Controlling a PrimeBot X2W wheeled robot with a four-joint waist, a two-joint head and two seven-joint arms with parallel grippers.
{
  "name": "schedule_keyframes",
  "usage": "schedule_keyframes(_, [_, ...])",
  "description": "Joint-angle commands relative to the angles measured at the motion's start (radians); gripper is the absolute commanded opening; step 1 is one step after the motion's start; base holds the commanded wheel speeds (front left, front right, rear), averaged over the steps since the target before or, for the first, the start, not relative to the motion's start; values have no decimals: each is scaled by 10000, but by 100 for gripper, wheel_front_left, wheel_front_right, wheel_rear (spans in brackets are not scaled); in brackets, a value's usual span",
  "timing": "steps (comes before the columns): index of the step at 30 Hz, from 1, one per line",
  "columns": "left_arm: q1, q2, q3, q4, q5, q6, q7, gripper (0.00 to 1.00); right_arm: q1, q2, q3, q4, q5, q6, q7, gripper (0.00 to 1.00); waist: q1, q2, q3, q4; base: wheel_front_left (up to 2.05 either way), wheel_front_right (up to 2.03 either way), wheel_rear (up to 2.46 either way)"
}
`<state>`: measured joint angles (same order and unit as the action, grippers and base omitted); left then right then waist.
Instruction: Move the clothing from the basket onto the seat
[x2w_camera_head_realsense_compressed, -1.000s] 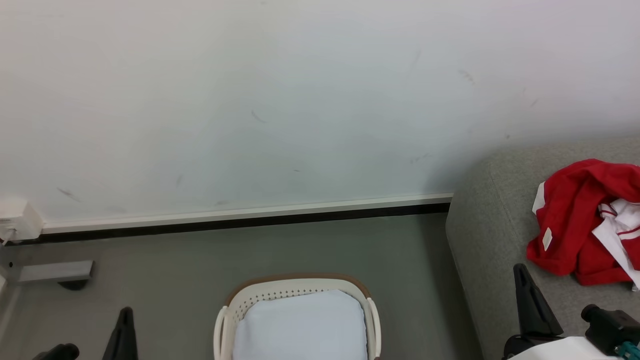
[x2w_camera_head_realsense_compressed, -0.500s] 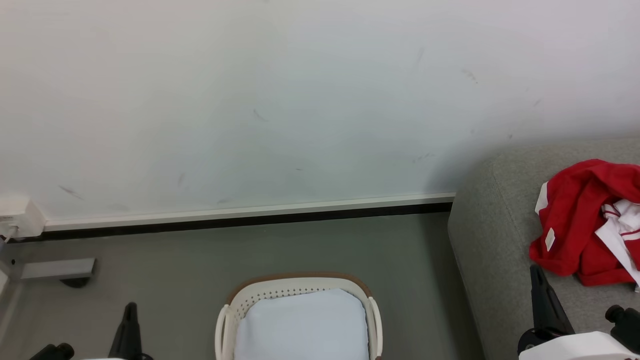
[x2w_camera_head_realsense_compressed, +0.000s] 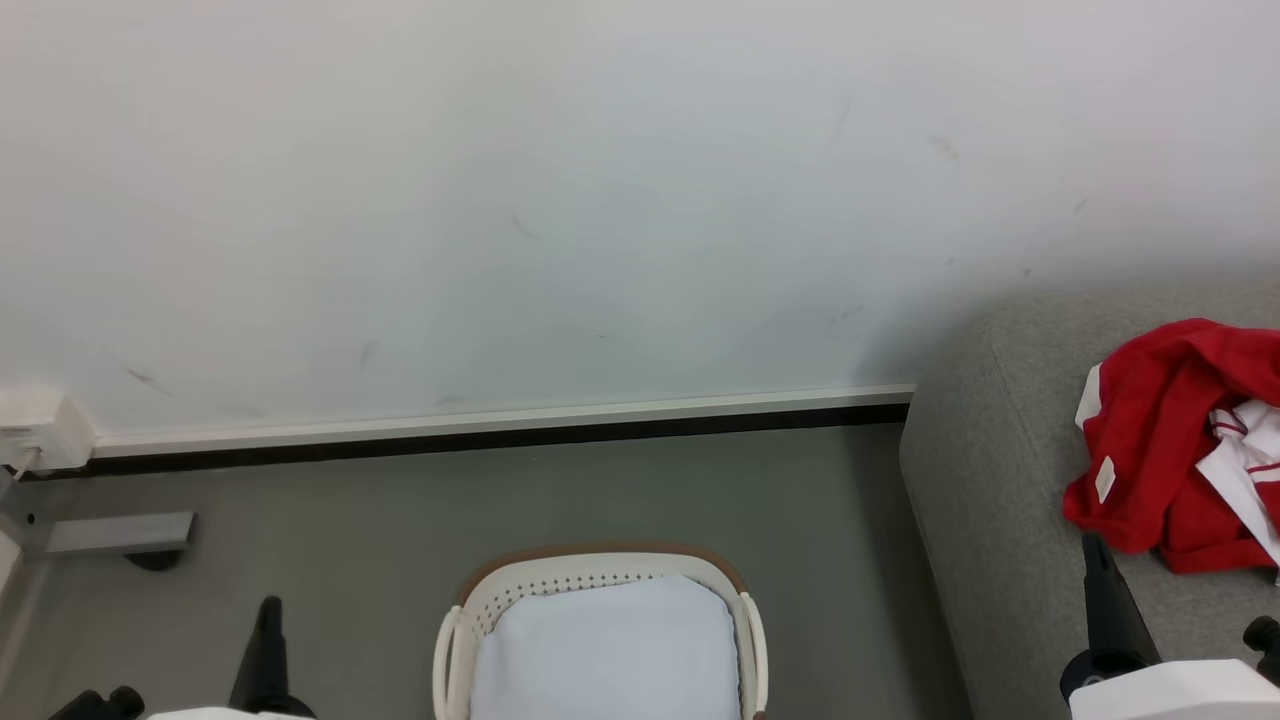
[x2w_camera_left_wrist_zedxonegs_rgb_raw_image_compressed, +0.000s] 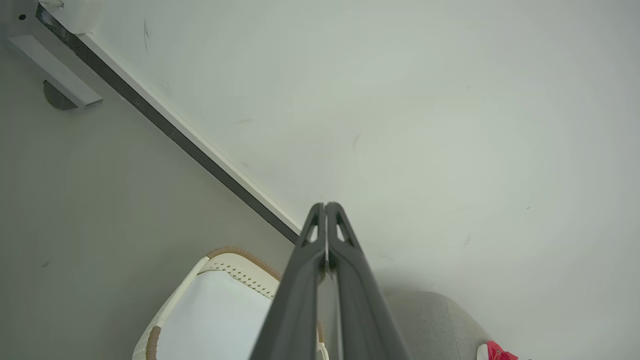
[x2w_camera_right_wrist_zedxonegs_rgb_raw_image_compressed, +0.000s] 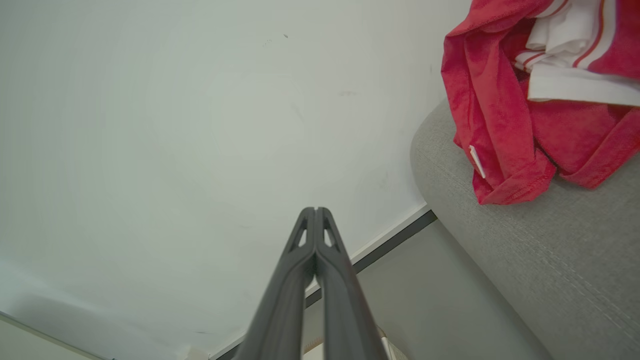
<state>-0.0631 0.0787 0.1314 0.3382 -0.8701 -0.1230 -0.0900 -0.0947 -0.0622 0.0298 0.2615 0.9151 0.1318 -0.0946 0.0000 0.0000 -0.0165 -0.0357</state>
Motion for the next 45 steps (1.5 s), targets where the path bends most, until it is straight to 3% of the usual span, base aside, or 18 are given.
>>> schedule_keyframes(1, [-257, 43, 28, -194, -414, -45, 71, 0, -169, -13, -95, -129, 368, -7, 84, 0, 0, 0, 4, 8, 0, 0, 0])
schedule_keyframes(45, [-416, -156, -87, -662, -4656, -86, 1277, 0, -179, 50, -905, -182, 4415, -14, 1291, 0, 0, 0, 103, 187, 0, 0, 0])
